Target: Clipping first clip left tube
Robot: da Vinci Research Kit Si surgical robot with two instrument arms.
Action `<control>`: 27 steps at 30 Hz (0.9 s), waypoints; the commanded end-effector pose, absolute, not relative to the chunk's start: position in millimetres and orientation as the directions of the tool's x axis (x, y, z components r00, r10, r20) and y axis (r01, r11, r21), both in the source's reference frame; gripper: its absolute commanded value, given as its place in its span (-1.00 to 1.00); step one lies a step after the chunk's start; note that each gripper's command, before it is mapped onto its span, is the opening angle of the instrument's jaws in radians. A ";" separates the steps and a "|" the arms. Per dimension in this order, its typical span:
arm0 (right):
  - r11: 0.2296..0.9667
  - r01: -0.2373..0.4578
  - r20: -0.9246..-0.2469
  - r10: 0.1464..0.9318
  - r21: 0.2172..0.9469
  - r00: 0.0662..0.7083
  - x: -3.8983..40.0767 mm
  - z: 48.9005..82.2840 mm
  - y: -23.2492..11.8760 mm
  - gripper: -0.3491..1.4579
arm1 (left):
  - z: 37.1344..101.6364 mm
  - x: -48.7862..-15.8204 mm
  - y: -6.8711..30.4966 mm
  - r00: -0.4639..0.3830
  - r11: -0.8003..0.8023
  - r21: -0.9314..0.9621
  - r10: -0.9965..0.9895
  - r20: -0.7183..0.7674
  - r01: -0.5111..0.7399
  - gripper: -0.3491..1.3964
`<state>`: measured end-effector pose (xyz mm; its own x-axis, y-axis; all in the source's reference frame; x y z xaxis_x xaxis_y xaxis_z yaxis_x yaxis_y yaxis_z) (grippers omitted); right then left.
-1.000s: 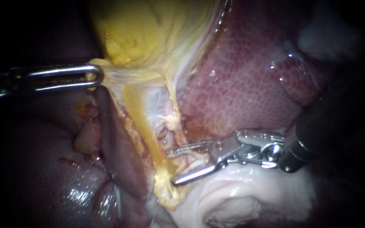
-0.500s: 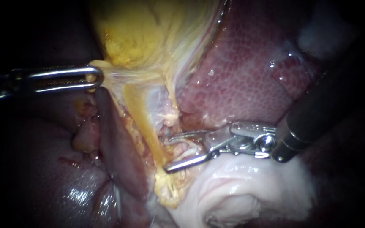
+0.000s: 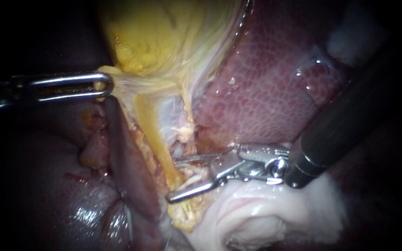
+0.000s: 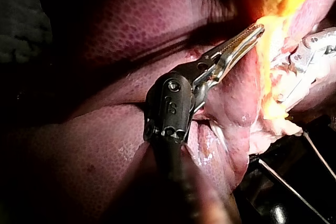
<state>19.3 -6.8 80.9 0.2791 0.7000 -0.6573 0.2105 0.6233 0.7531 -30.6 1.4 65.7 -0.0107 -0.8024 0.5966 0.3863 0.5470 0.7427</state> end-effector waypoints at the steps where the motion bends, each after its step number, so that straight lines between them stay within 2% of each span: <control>1: 0.613 0.222 -0.652 0.705 0.758 0.280 19.3 80.5 -6.9 0.05 | 65.6 -30.6 1.5 -0.011 0.546 0.743 -0.803 0.596 0.386 -1.00; 8: 0.541 0.282 -0.607 0.742 0.792 0.284 18.0 79.1 -7.8 0.05 | 65.7 -30.3 1.6 -0.008 0.552 0.740 -0.800 0.600 0.384 -1.00; 17: 0.461 0.335 -0.554 0.783 0.822 0.283 17.3 78.9 -8.1 0.05 | 66.9 -29.5 2.2 -0.006 0.553 0.741 -0.800 0.600 0.380 -1.00; 27: 0.440 0.356 -0.547 0.782 0.824 0.299 20.2 79.4 -9.0 0.03 | 67.2 -30.3 2.5 -0.009 0.551 0.739 -0.800 0.600 0.388 -1.00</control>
